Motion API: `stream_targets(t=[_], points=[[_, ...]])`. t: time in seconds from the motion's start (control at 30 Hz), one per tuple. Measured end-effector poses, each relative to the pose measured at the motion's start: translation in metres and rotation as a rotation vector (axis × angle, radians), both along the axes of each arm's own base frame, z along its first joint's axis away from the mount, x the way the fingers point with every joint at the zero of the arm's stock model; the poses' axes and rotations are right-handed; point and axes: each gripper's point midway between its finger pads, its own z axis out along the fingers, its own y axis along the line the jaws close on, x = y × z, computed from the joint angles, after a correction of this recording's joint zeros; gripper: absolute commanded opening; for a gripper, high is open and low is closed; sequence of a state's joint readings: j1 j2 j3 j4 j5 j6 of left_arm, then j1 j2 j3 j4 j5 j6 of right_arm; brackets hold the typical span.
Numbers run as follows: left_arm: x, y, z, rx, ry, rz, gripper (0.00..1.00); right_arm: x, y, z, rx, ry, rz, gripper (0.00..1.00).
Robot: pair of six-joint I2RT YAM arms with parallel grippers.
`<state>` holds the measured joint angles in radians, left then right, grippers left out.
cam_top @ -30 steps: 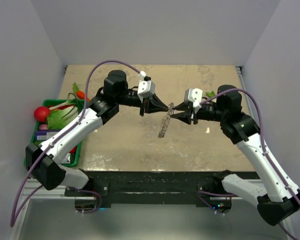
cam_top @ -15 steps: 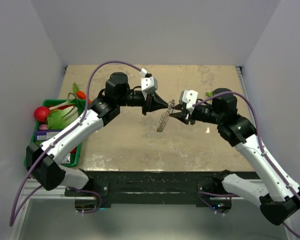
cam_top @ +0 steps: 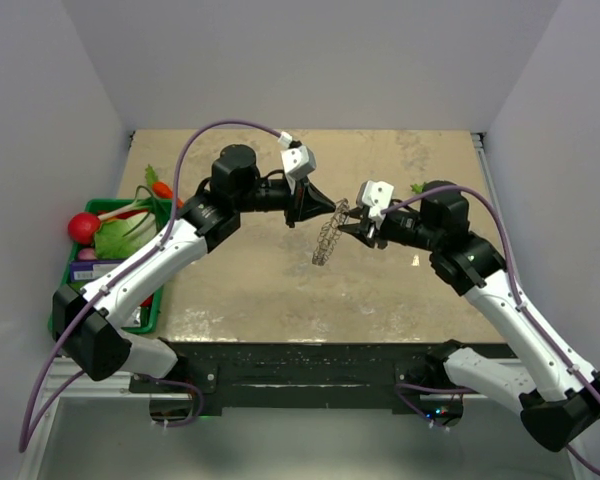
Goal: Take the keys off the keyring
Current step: Remove the key from the keyring.
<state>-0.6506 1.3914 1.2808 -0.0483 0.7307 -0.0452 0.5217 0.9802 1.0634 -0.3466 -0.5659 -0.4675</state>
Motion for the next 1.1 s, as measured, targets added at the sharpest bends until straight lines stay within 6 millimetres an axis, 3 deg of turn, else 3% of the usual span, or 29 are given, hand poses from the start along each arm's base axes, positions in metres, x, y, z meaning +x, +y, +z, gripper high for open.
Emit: stream_targets(t=[0.3, 0.57, 1.1], points=[[0.001, 0.001, 0.000, -0.007, 0.042, 0.015, 0.00, 0.007, 0.000, -0.013, 0.000, 0.004, -0.026, 0.00], [0.000, 0.004, 0.002, -0.021, 0.083, 0.009, 0.00, 0.011, 0.002, -0.012, 0.016, -0.007, -0.033, 0.00], [-0.012, 0.006, 0.004, -0.070, 0.119, -0.094, 0.00, 0.011, 0.020, -0.025, 0.011, 0.037, 0.012, 0.00]])
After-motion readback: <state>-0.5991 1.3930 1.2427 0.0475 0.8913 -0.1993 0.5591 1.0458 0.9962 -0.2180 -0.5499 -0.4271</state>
